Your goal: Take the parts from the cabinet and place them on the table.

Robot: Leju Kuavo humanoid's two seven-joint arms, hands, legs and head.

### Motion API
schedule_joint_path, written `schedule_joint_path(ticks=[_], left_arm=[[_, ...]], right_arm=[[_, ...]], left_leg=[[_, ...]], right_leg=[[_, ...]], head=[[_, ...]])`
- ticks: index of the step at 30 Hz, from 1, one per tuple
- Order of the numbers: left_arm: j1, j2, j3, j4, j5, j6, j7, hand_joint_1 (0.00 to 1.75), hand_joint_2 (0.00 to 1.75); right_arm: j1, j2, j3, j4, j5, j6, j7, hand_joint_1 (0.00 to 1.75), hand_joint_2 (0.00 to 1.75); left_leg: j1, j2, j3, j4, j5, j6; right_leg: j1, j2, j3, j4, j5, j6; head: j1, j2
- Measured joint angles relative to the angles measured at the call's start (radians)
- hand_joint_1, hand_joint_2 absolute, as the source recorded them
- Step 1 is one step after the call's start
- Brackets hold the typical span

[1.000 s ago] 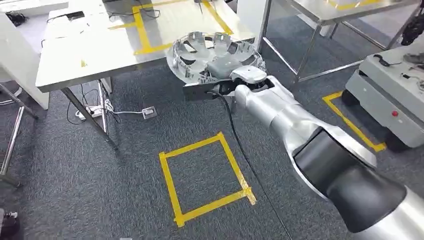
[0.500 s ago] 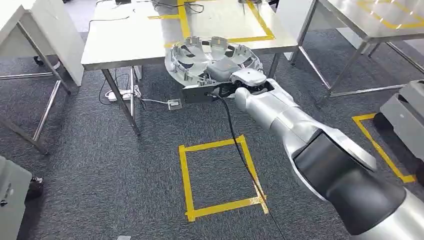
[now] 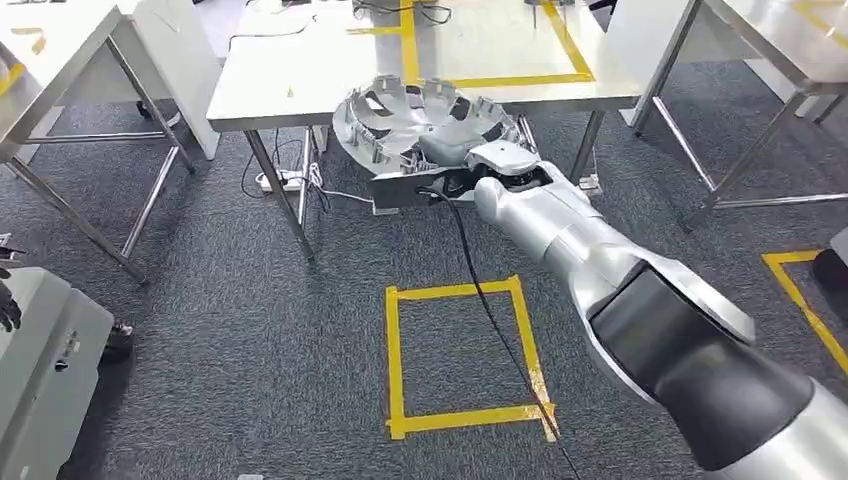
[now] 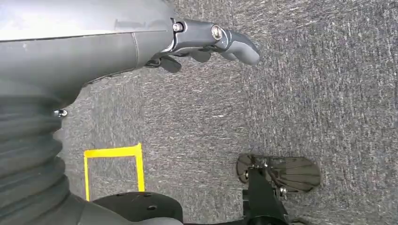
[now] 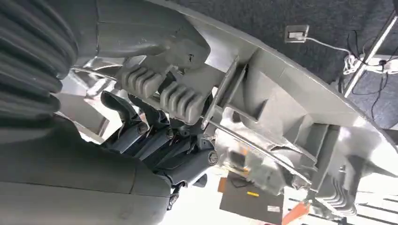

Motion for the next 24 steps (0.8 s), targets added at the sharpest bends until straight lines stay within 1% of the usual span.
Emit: schedule_joint_path(ticks=[4,6,7,12,16,17,18,22,23,24], left_arm=[[-0.005,0.000,0.000,0.000,-0.002,0.000,0.014,0.00,1.75],[-0.009,0.000,0.000,0.000,-0.002,0.000,0.019,0.00,1.75],[-0.010,0.000,0.000,0.000,-0.002,0.000,0.021,0.00,1.75],[-0.011,0.000,0.002,0.000,-0.001,0.016,0.047,0.00,1.75],[-0.011,0.000,0.015,0.000,0.005,0.030,0.065,0.00,1.75],[-0.011,0.000,0.018,0.000,0.005,0.032,0.066,0.00,1.75],[-0.011,0.000,0.018,0.000,0.005,0.032,0.067,0.00,1.75],[-0.011,0.000,0.024,0.000,0.005,0.033,0.068,0.00,1.75],[-0.011,0.000,0.024,0.000,0.005,0.033,0.068,0.00,1.75],[-0.011,0.000,0.024,0.000,0.005,0.033,0.067,0.00,1.75]], right_arm=[[0.002,-0.004,-0.003,0.000,0.000,-0.001,0.000,1.64,1.75],[0.002,-0.006,-0.004,0.000,0.000,-0.001,-0.001,1.64,1.75],[0.003,-0.007,-0.004,0.000,0.000,-0.001,-0.002,1.64,1.75],[0.003,-0.009,-0.004,0.000,0.001,-0.002,-0.001,1.64,1.75],[0.003,-0.008,-0.004,0.000,0.005,-0.002,0.008,1.64,1.75],[0.003,-0.008,-0.004,0.000,0.007,-0.002,0.011,1.64,1.75],[0.003,-0.007,-0.004,0.000,0.007,-0.002,0.017,1.64,1.75],[0.003,-0.006,-0.004,0.000,0.010,-0.004,0.031,1.64,1.75],[0.003,-0.006,-0.004,0.000,0.010,-0.005,0.038,1.64,1.75],[0.003,-0.006,-0.004,0.000,0.009,-0.007,0.042,1.64,1.75]], left_leg=[[0.000,0.012,0.004,-0.008,0.005,-0.009],[0.001,0.016,0.004,-0.010,0.005,-0.022],[0.001,0.017,0.003,-0.010,0.006,-0.026],[0.001,0.017,0.002,-0.009,0.006,-0.028],[0.000,0.017,-0.001,-0.006,0.007,-0.028],[-0.001,0.017,-0.003,-0.002,0.005,-0.026],[-0.002,0.016,-0.005,0.001,0.003,-0.021],[-0.003,0.017,-0.009,0.011,-0.002,-0.013],[-0.004,0.017,-0.010,0.013,-0.003,-0.011],[-0.006,0.019,-0.009,0.012,-0.006,-0.006]], right_leg=[[0.002,0.010,-0.004,0.001,0.005,-0.008],[0.002,0.013,-0.007,0.002,0.006,-0.010],[0.002,0.014,-0.007,0.003,0.006,-0.010],[0.001,0.014,-0.007,0.002,0.007,-0.009],[0.001,0.013,-0.007,0.002,0.008,-0.007],[-0.001,0.013,-0.007,-0.001,0.009,-0.006],[-0.002,0.013,-0.007,0.000,0.008,-0.002],[-0.003,0.014,-0.007,0.000,0.007,0.006],[-0.004,0.014,-0.006,-0.001,0.006,0.009],[-0.005,0.015,-0.004,-0.006,0.006,0.014]], head=[[0.000,0.000],[0.000,0.000],[0.000,0.000],[0.000,0.000],[0.000,0.000],[0.000,0.000],[0.000,0.000],[0.000,0.000],[0.000,0.000],[0.000,0.000]])
